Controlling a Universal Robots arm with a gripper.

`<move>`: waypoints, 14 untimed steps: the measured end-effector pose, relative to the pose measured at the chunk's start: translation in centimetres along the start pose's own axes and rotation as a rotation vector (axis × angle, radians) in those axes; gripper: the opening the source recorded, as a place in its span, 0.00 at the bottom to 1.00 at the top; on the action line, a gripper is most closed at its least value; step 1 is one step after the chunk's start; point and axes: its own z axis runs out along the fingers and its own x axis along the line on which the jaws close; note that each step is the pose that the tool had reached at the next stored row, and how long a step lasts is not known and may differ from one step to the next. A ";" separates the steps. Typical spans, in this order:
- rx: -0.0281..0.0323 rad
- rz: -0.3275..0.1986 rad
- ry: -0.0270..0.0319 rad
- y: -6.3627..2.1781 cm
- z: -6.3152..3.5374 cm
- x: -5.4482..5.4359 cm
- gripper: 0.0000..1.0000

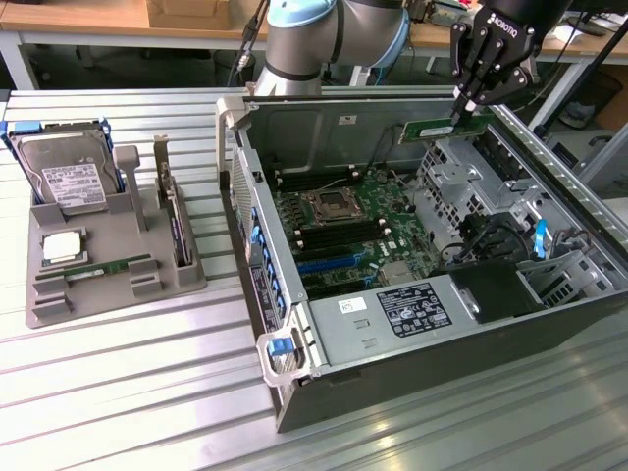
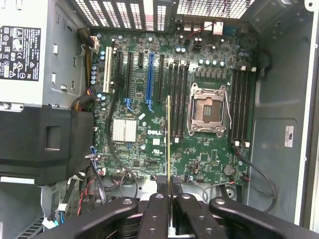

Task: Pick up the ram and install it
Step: 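Insert the ram into the slot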

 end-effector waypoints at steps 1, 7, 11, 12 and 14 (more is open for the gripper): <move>0.0000 0.000 0.0000 0.00 0.00 0.0 0.12; 0.0000 0.004 -0.0002 0.00 0.22 0.0 0.12; 0.0001 0.020 -0.0010 0.00 0.48 0.0 0.12; 0.0002 0.020 -0.0010 0.00 0.53 0.0 0.12; 0.0001 0.020 -0.0010 0.00 0.62 0.0 0.12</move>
